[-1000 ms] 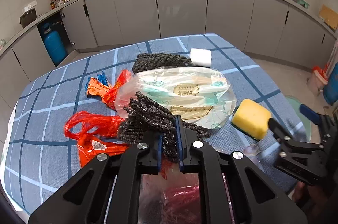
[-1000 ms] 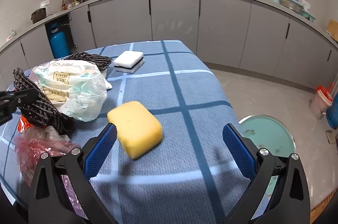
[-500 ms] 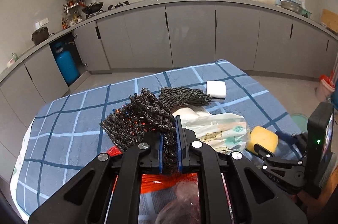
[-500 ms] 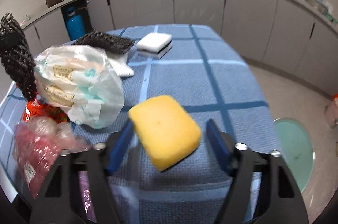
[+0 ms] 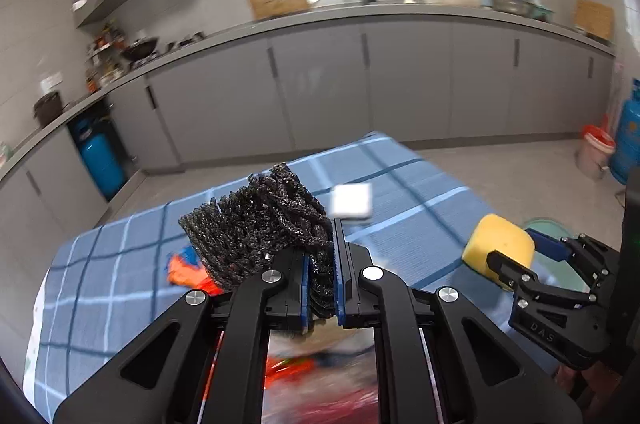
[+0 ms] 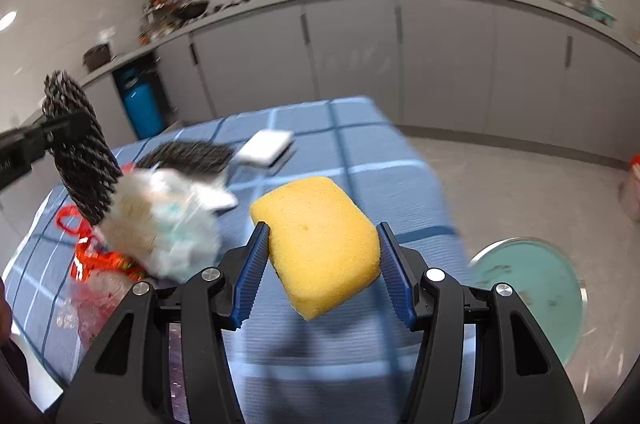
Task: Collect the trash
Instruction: 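Close the right gripper on the yellow sponge and lift it, then carry the scrubber with the left gripper while the right carries the sponge, releasing both into the teal basin, then move both open grippers back over the trash on the table, then grasp the pink plastic bag with the right gripper while the left grasps the clear red-printed bag, then carry both bags over the teal basin and open both grippers to drop them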
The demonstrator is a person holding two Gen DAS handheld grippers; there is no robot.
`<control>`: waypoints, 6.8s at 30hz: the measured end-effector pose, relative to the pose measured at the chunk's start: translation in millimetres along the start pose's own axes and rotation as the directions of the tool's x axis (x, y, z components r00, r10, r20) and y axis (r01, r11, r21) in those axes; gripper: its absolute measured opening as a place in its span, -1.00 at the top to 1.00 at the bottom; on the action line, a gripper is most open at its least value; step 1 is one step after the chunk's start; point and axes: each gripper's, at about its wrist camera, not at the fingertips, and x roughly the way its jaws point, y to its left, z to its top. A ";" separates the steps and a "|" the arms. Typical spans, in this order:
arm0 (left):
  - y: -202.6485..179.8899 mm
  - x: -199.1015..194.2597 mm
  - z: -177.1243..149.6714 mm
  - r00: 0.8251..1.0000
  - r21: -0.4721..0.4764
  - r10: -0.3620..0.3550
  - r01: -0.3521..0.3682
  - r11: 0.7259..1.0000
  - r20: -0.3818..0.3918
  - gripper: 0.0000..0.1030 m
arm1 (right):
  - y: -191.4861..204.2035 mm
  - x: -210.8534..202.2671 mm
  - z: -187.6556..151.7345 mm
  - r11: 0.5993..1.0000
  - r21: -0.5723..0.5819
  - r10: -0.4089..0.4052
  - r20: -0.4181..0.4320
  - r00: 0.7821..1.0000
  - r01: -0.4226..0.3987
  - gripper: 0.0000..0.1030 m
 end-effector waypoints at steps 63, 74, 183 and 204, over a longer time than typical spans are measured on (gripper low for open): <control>-201.8 26.6 10.9 0.968 0.202 -0.247 0.251 0.947 -0.046 -0.77 | -182.9 -31.4 -63.2 0.921 0.273 -0.272 -0.055 0.961 0.277 -0.73; -103.0 -16.3 -8.8 0.995 0.136 -0.099 0.097 0.986 0.010 -0.81 | -96.4 -30.1 -47.7 0.975 0.156 -0.158 -0.024 0.987 0.160 -0.77; 102.1 -69.5 -95.5 0.974 -0.091 0.220 -0.224 0.970 -0.053 0.96 | 91.6 2.6 -75.4 0.950 -0.203 0.172 -0.291 0.941 -0.236 0.59; -45.0 -42.5 -8.2 0.993 0.119 -0.059 0.046 0.992 0.105 0.96 | -72.1 -56.6 -28.8 0.998 0.065 -0.022 -0.057 0.998 0.026 0.72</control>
